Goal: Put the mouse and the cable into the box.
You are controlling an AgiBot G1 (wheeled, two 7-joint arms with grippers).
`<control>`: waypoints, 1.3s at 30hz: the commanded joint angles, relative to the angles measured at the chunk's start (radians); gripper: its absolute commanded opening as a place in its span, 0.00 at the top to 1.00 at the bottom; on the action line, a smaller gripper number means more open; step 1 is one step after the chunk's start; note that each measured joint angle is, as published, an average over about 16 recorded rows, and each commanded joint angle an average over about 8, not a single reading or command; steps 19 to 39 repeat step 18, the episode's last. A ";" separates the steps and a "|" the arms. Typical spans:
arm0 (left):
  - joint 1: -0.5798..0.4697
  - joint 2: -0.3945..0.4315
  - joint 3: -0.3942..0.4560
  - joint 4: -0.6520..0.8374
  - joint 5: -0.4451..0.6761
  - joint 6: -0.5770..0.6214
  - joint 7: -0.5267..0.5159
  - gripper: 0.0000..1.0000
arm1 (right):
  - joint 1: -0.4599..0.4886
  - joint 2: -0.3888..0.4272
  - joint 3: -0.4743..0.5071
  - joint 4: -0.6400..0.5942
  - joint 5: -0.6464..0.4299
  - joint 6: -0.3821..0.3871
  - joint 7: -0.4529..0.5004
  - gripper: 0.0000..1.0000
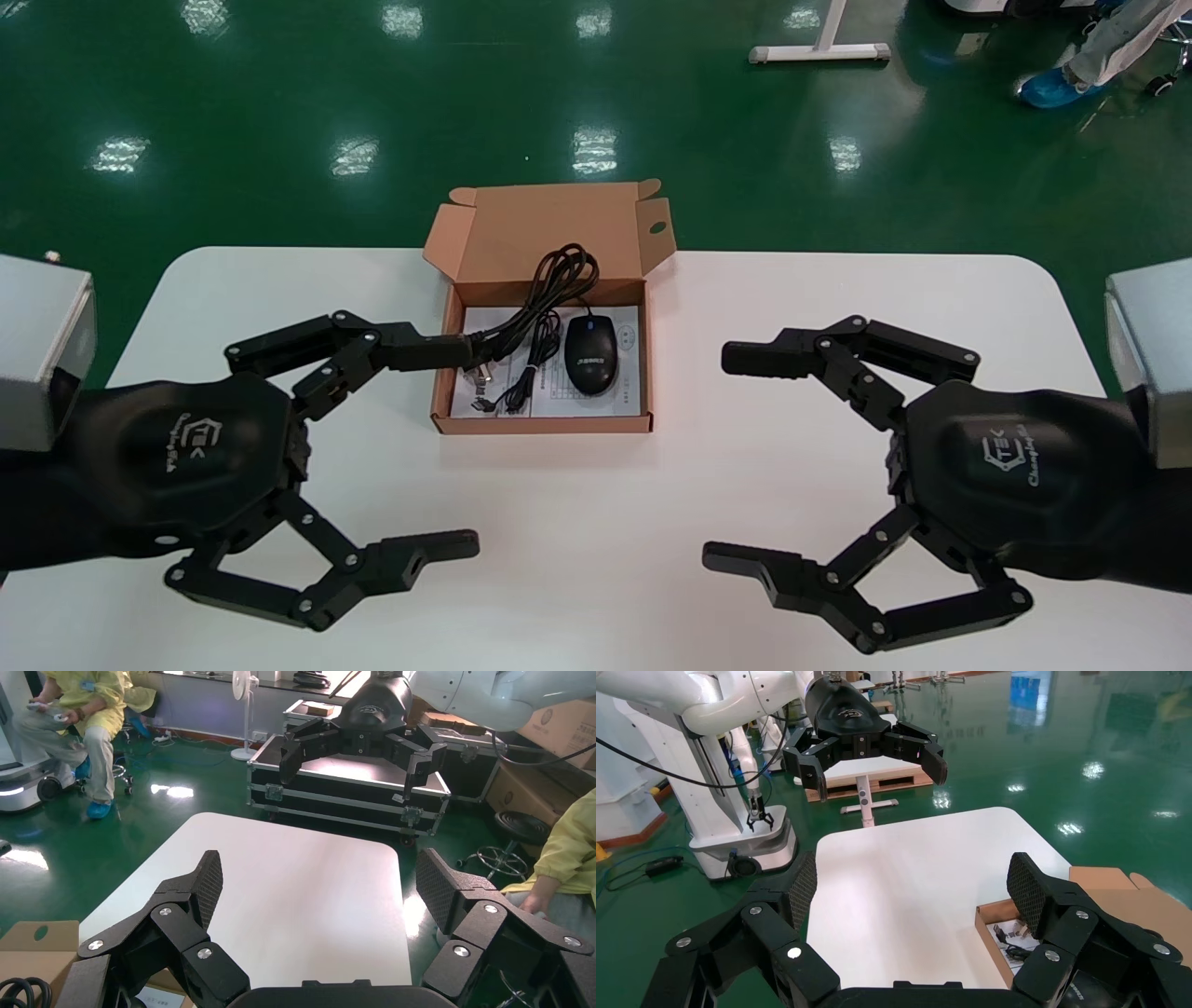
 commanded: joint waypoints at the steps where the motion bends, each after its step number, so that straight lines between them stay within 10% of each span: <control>1: 0.000 0.000 0.000 0.000 0.000 0.000 0.000 0.00 | 0.000 0.000 0.000 0.000 0.000 0.000 0.000 0.00; 39: 0.000 0.000 0.000 0.000 0.000 0.000 0.000 0.00 | 0.000 0.000 0.000 0.000 0.000 0.000 0.000 0.00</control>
